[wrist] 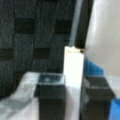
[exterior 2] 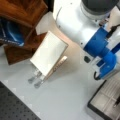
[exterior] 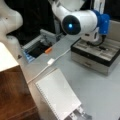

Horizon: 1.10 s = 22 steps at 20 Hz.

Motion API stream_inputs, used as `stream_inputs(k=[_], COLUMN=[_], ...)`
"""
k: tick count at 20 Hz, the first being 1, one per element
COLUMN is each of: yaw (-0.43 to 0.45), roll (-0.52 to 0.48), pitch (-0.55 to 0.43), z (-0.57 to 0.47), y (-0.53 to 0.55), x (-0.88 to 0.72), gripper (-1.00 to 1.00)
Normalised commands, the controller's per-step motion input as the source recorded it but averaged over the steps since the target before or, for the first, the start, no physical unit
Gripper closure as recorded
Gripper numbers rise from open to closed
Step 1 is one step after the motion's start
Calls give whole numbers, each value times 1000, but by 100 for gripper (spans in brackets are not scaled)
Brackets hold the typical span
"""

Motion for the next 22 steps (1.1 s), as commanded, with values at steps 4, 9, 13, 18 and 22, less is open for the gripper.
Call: stream_inputs(k=[4, 9, 13, 18, 22], yaw=[-200, -232, -258, -284, -332], roll=[57, 57, 43, 51, 43], pitch=[69, 69, 58, 47, 11], z=[233, 211, 184, 121, 40], y=[250, 290, 302, 346, 383], x=[-87, -152, -210, -271, -319], gripper=[100, 100, -100, -100, -100])
